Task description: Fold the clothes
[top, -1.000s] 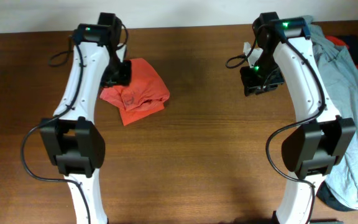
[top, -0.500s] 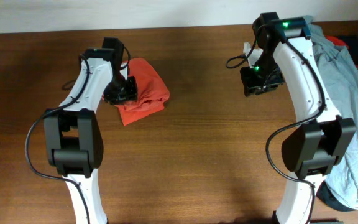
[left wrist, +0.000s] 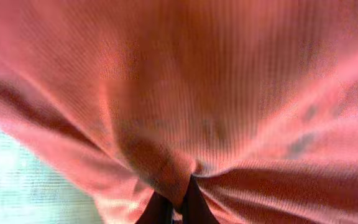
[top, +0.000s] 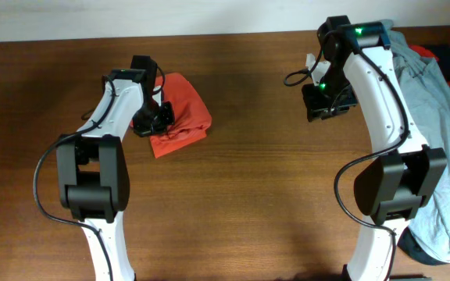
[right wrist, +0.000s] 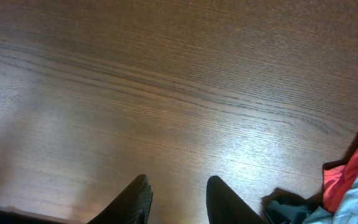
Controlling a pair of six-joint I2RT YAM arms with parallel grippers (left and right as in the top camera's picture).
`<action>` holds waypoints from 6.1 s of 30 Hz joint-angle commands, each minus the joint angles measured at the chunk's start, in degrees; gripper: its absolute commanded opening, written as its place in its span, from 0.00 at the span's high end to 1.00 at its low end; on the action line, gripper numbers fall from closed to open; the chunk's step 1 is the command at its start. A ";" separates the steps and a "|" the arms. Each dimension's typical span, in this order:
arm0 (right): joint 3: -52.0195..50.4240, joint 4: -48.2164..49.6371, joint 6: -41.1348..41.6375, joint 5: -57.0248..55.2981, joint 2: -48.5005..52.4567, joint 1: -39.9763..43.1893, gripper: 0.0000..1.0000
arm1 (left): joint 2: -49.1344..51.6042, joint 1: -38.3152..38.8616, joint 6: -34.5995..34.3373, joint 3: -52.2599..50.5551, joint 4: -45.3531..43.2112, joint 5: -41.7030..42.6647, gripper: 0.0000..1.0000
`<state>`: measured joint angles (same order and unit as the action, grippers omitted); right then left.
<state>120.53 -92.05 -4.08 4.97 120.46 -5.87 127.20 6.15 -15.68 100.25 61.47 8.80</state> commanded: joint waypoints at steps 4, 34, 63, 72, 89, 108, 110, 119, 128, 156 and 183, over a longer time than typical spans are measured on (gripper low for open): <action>0.50 -0.31 0.46 -0.09 -1.16 -0.11 0.65 | -8.13 -2.40 -0.15 4.92 4.46 -0.92 1.00; 0.50 -0.15 0.46 -0.09 -1.16 -0.09 0.64 | -11.72 -2.60 -0.13 -3.65 19.45 -4.90 0.65; 0.50 -0.35 0.46 -0.09 -1.16 -0.11 0.64 | 1.92 -1.75 7.65 1.90 14.64 4.28 1.00; 0.50 -0.55 0.44 -0.11 -1.16 -0.09 0.64 | -4.09 -2.10 9.40 6.21 11.96 -1.44 1.00; 0.50 -0.33 0.44 -0.11 -1.11 -0.09 0.64 | -5.07 -10.78 -9.77 -7.63 -5.86 -0.57 0.39; 0.50 -0.55 0.46 -0.09 -1.11 -0.11 0.64 | -5.05 -10.25 -7.82 -17.70 -34.03 17.44 0.32; 0.50 -0.57 0.46 -0.09 -1.11 -0.11 0.64 | -5.05 -9.66 -6.69 -17.70 -33.77 19.61 0.31; 0.50 -0.61 0.48 -0.07 -1.11 -0.11 0.64 | -4.92 -9.11 -6.75 -17.73 -33.88 19.71 0.07; 0.50 -1.38 0.46 -0.09 -1.11 -0.11 0.64 | 0.50 -6.54 -6.73 -17.73 -39.28 21.90 0.51; 0.50 -1.64 0.46 -0.11 -1.11 -0.11 0.64 | -18.91 -39.95 -25.22 -22.95 -17.35 -2.14 1.00; 0.50 -1.64 0.02 -0.31 -1.11 -0.09 0.63 | -21.84 -49.20 -24.41 -24.65 -6.69 6.71 0.41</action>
<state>120.53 -93.45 -4.10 4.97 120.46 -5.87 108.66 -41.32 -42.35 75.83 53.15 11.49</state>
